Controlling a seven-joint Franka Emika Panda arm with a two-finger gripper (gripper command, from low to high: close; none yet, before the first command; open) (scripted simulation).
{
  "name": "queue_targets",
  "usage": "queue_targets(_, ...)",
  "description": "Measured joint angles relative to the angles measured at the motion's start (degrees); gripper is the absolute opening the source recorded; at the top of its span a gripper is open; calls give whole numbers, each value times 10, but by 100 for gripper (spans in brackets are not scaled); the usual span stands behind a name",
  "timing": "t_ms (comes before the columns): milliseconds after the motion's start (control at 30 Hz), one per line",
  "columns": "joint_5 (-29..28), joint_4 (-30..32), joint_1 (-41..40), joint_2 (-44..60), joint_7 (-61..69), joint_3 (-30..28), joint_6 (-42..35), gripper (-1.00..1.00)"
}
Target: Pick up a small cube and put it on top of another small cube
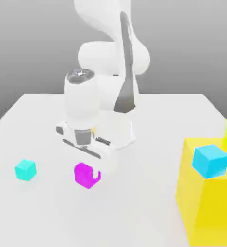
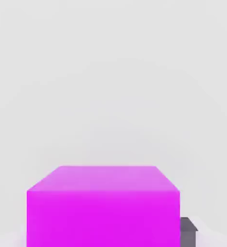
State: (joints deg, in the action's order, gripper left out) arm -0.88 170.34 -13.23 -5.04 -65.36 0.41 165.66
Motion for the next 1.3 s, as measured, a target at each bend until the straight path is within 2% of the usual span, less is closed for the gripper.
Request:
queue_targets(367,-22,-126,140,67,282,76,-22,-100)
queue_targets(467,-55,-161,129,84,368,72,-41,-100)
queue_targets(733,-154,-264,127,112,579,82,-116,-100)
queue_targets(1200,-274,-470,191,132,928,152,-285,-100)
queue_targets(1300,-262,-488,218,119,927,174,-322,-100)
